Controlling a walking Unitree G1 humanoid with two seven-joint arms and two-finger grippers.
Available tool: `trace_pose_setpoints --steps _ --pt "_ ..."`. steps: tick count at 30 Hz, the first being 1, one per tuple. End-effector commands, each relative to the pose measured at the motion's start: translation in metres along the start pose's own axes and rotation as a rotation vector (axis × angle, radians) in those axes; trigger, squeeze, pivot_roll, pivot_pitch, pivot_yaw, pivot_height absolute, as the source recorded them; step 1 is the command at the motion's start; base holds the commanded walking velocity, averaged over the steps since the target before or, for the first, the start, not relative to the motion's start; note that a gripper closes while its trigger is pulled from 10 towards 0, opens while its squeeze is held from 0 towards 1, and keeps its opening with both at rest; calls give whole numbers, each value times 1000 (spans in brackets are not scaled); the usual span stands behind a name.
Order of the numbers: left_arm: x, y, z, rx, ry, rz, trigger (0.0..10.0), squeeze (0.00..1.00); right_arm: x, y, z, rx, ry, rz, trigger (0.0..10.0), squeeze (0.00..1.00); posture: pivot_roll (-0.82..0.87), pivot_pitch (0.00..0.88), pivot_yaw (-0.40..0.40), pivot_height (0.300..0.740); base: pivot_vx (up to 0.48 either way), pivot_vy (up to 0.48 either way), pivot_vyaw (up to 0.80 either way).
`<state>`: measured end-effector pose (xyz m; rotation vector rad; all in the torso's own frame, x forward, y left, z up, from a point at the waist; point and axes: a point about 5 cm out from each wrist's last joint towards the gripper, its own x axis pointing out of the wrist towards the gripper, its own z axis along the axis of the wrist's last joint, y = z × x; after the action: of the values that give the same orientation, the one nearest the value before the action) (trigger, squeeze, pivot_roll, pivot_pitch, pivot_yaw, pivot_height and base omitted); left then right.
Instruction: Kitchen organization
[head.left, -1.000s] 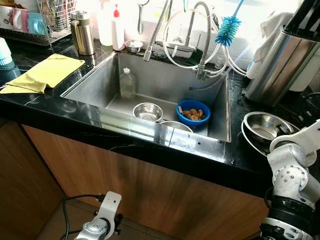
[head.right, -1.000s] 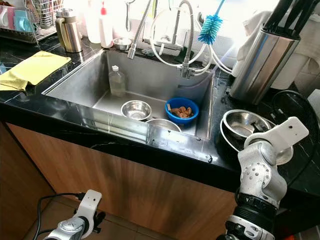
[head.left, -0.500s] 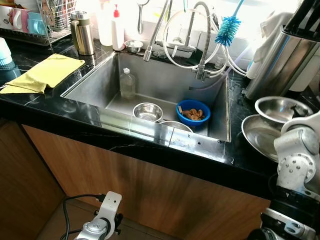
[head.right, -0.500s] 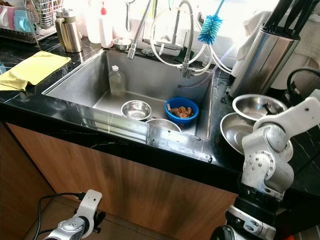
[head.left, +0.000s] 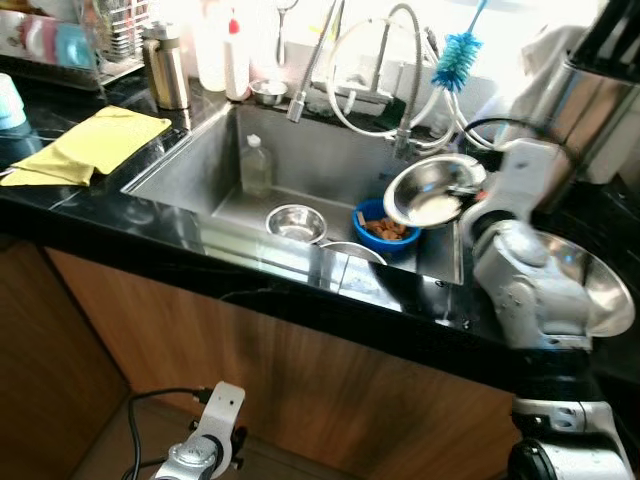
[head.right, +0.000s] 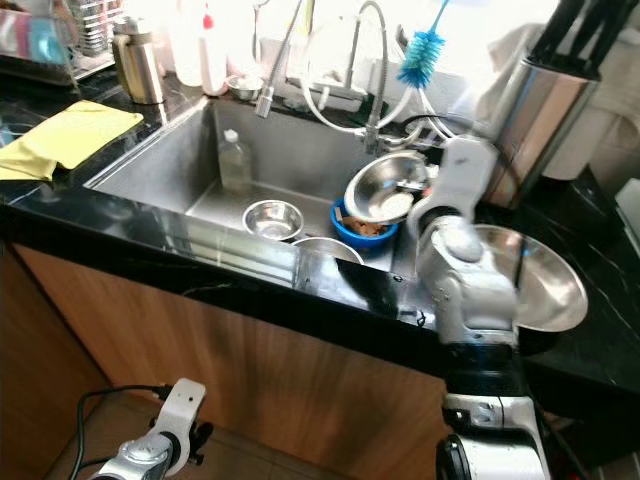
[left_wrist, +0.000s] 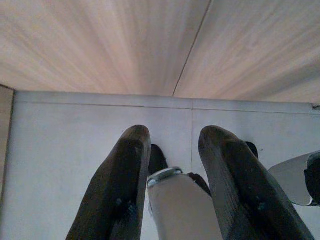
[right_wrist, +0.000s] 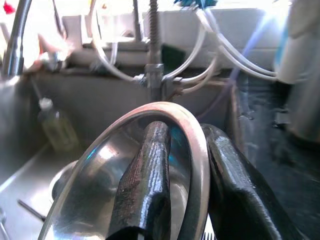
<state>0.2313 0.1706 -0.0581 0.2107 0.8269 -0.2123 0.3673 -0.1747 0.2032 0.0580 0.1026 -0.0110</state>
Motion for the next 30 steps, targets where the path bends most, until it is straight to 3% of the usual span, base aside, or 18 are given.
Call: trace_pose_setpoints --steps 1,7,13,15,21,22,23,25,27,29,30 --pt "0 -3 1 -2 -7 -1 10000 0 8 -8 6 -75 -16 -4 10000 0 238 30 -155 711 0 0 0" --pt "0 -3 1 -9 -8 -1 10000 0 21 -14 -4 -205 25 -24 10000 0 240 31 -155 711 0 0 0" --pt "0 -2 1 -8 -8 1 10000 0 28 -12 -13 -233 59 6 10000 0 242 31 -155 711 0 0 0" --pt "0 -2 1 -8 -8 2 10000 0 32 -2 -26 -307 98 67 10000 0 251 30 -157 711 0 0 0" --pt "0 -1 0 -6 -5 3 10000 0 34 5 -33 -297 106 97 10000 0 255 29 -158 711 0 0 0" --pt "0 -2 0 -6 -5 2 10000 0 35 5 -34 -297 110 97 10000 90 258 30 -159 711 0 0 0" --pt "0 -2 0 -6 -5 2 10000 0 35 4 -37 -297 117 95 10000 478 260 30 -159 711 0 0 0" --pt "0 -2 0 -6 -5 2 10000 0 35 4 -38 -296 119 94 10000 478 261 30 -159 711 0 0 0" --pt "0 -1 0 -5 -5 2 10000 0 35 4 -39 -291 121 97 10000 561 261 27 -160 711 0 0 0" --pt "0 -1 -1 -4 -4 2 10000 0 36 4 -40 -290 120 95 10000 553 262 26 -160 711 0 0 0" --pt "0 -1 -1 -3 -4 2 10000 0 36 4 -40 -290 120 95 10000 765 262 25 -160 711 0 0 0"
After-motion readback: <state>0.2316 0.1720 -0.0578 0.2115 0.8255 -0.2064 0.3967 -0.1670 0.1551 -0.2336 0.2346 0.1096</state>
